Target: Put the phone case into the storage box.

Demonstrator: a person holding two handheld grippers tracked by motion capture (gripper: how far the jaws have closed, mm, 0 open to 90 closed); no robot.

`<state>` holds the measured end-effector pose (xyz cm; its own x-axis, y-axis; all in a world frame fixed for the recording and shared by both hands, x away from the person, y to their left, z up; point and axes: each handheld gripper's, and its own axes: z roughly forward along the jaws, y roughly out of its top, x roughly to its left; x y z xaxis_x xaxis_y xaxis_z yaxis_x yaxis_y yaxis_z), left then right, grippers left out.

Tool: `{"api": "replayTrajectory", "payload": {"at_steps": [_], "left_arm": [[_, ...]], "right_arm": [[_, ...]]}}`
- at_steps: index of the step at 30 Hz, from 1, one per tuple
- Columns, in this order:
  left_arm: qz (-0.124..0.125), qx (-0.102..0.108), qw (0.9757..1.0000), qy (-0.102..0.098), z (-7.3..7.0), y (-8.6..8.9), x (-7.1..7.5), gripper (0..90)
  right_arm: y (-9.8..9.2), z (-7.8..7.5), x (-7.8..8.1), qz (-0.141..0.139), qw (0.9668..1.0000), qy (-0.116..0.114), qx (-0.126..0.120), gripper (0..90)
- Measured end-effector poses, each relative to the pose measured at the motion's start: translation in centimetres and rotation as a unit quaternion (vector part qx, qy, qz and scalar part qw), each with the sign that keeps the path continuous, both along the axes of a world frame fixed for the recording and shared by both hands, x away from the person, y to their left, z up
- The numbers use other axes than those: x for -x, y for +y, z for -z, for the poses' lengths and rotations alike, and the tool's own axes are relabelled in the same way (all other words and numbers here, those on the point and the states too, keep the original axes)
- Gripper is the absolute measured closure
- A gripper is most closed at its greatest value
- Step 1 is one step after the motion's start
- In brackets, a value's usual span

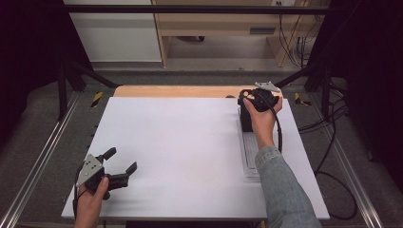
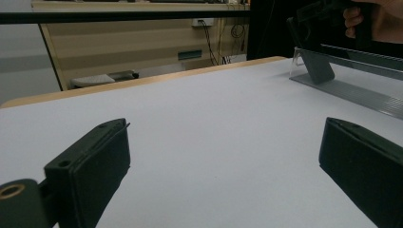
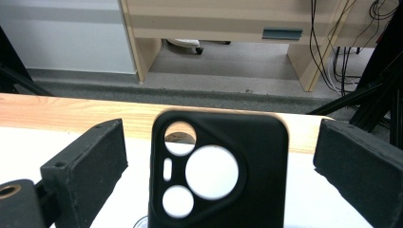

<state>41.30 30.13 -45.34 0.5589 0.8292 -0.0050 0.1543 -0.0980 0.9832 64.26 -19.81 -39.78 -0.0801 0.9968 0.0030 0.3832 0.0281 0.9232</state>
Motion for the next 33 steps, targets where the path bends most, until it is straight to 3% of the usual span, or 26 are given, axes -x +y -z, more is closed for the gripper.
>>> {"api": "replayTrajectory", "payload": {"at_steps": [19,26,33], "left_arm": [[-0.003,0.000,1.0000,-0.002,0.0,0.2,0.0,3.3],[-0.004,0.000,1.0000,-0.003,-0.1,0.2,0.0,3.2],[-0.004,0.001,1.0000,-0.005,-0.1,0.3,0.0,2.6]], "right_arm": [[0.1,-1.1,0.8,-0.006,0.9999,-0.009,-0.008,5.2],[-0.2,-1.5,1.1,-0.009,0.9999,-0.006,-0.011,5.2],[-0.2,-1.6,1.6,-0.029,0.9993,0.007,-0.023,5.0]]}}
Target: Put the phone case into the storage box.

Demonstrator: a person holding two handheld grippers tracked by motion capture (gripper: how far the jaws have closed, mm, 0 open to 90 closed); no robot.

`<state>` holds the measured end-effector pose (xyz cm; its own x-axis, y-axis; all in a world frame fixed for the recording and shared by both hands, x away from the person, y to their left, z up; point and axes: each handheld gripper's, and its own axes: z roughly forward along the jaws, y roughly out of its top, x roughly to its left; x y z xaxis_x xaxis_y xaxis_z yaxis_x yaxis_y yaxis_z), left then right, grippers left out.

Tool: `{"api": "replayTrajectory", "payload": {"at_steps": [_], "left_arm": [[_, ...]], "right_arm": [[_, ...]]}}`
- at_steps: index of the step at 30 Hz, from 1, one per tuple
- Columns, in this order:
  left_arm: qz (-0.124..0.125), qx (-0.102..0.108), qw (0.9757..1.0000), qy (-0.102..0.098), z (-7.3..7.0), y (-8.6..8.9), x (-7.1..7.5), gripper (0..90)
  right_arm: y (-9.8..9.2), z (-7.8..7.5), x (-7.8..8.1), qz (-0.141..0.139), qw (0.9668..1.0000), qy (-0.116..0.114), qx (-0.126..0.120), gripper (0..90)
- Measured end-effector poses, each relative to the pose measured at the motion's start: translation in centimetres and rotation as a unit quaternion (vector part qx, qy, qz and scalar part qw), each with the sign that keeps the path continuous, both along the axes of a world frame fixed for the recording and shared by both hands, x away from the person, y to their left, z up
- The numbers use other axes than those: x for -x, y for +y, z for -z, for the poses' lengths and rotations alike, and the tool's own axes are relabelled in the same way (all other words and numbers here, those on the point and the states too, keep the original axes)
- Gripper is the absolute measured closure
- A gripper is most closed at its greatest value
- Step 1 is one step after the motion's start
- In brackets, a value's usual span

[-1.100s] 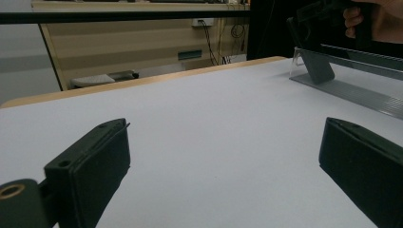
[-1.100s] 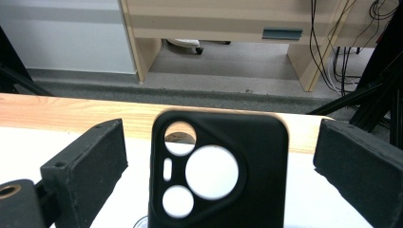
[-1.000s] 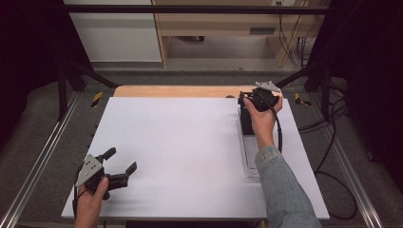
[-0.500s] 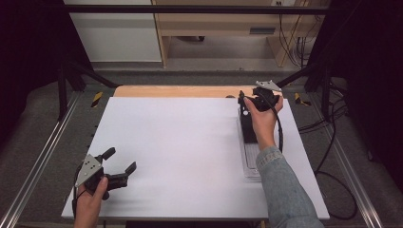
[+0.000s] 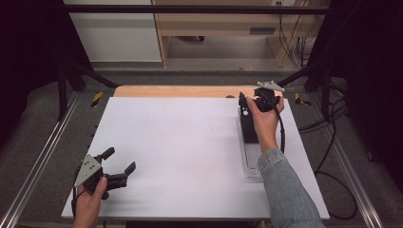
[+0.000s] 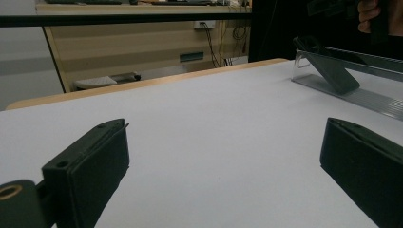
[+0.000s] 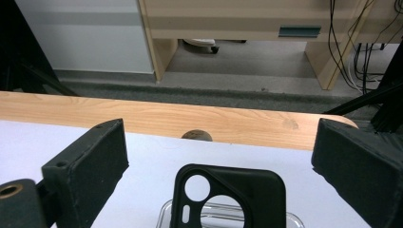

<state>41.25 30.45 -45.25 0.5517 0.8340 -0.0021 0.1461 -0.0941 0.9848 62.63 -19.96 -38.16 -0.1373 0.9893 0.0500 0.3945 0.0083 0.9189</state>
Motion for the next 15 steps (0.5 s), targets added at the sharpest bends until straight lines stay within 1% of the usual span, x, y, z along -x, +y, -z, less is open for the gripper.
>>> {"api": "replayTrajectory", "payload": {"at_steps": [4,8,12,15], "left_arm": [[0.000,-0.002,1.0000,-0.001,0.0,0.1,0.0,2.6],[0.003,-0.012,0.9999,-0.006,0.0,0.1,0.0,2.5],[0.000,-0.010,0.9999,-0.008,-0.1,0.1,0.2,2.5],[0.000,-0.009,0.9999,-0.007,-0.1,0.1,0.1,2.5]], "right_arm": [[0.1,-0.1,0.2,-0.007,1.0000,0.001,-0.001,4.8],[0.2,-0.4,0.6,-0.016,0.9998,-0.004,-0.008,5.2],[0.3,-0.5,1.3,-0.029,0.9996,-0.005,-0.004,5.8],[0.3,-0.7,1.6,-0.031,0.9995,-0.007,-0.006,6.0]]}}
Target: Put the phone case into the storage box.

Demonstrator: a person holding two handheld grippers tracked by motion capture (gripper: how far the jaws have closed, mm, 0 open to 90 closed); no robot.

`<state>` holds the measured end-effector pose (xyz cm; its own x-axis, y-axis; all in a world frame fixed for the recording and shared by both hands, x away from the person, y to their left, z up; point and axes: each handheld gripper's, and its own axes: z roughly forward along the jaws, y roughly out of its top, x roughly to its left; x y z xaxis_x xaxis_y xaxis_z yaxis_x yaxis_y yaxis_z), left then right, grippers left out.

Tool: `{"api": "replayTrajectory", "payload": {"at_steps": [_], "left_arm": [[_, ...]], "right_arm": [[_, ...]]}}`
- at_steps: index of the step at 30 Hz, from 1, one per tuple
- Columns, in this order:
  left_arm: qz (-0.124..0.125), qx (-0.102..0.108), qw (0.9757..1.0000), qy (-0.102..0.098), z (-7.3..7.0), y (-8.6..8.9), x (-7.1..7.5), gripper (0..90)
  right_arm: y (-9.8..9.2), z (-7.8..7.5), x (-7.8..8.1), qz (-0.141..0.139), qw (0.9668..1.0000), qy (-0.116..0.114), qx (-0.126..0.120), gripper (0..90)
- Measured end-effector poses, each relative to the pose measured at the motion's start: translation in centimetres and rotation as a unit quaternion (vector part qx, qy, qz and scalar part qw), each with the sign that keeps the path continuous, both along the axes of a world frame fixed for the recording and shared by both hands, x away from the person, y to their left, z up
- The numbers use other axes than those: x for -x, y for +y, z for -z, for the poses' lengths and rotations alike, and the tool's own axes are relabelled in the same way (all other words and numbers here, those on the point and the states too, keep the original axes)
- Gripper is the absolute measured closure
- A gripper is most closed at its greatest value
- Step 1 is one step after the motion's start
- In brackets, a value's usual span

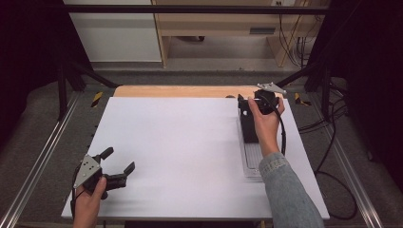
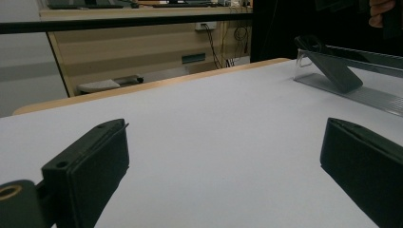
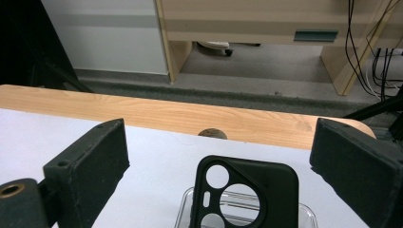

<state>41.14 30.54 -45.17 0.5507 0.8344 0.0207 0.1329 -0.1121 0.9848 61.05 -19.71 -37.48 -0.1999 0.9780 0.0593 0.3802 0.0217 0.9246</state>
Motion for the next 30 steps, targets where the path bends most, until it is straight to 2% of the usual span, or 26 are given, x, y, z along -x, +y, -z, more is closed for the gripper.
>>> {"api": "replayTrajectory", "payload": {"at_steps": [21,30], "left_arm": [[-0.003,0.003,1.0000,-0.002,0.0,0.2,-0.1,2.5],[-0.003,0.002,1.0000,0.000,0.1,0.3,-0.1,2.5]], "right_arm": [[0.1,-2.0,2.3,-0.030,0.9993,-0.021,-0.004,6.3],[0.2,-1.8,3.7,-0.039,0.9987,-0.028,-0.020,6.3]]}}
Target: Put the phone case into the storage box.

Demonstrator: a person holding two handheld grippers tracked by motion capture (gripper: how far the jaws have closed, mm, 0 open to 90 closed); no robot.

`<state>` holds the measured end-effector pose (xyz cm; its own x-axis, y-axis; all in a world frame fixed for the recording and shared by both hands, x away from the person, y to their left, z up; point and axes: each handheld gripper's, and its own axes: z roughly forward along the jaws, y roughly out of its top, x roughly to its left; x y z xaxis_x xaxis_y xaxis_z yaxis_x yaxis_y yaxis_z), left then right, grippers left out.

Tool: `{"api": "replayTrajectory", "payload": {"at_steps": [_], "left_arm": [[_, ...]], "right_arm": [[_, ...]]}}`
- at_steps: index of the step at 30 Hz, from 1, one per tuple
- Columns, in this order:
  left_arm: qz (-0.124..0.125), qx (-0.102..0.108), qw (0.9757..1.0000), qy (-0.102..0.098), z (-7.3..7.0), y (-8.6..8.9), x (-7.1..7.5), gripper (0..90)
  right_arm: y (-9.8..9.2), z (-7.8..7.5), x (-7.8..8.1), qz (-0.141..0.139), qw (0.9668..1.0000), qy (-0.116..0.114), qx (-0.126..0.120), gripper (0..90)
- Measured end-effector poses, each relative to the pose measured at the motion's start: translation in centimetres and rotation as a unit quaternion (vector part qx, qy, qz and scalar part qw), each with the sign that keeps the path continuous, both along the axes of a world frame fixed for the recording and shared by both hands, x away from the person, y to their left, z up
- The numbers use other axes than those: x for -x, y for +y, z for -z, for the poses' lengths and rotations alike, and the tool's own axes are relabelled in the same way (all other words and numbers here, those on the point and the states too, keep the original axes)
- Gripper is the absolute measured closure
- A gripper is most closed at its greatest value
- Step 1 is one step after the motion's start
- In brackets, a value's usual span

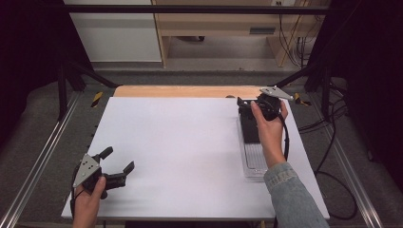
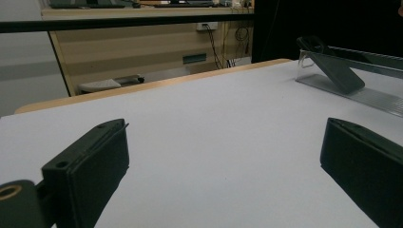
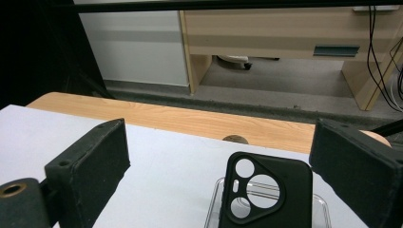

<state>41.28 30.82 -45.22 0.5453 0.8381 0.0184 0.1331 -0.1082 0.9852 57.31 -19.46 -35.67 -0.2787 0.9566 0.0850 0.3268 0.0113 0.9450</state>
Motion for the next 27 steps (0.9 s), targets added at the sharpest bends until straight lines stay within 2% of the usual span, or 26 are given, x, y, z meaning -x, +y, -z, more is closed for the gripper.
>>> {"api": "replayTrajectory", "payload": {"at_steps": [11,18,24,27], "left_arm": [[-0.003,0.004,1.0000,-0.001,0.0,0.1,-0.1,2.5],[-0.009,0.007,0.9999,-0.003,-0.2,0.8,0.0,2.7],[-0.014,0.014,0.9998,-0.001,-0.1,1.1,0.0,2.7],[-0.007,0.004,0.9999,-0.011,-0.1,1.0,0.0,2.6]], "right_arm": [[0.0,0.0,1.2,-0.010,0.9999,-0.007,-0.009,6.1],[0.0,-0.6,1.9,-0.017,0.9997,-0.013,-0.013,5.9],[-0.2,-1.2,2.7,-0.020,0.9989,-0.038,-0.018,5.4],[-0.3,-1.5,3.1,-0.024,0.9981,-0.056,-0.014,5.4]]}}
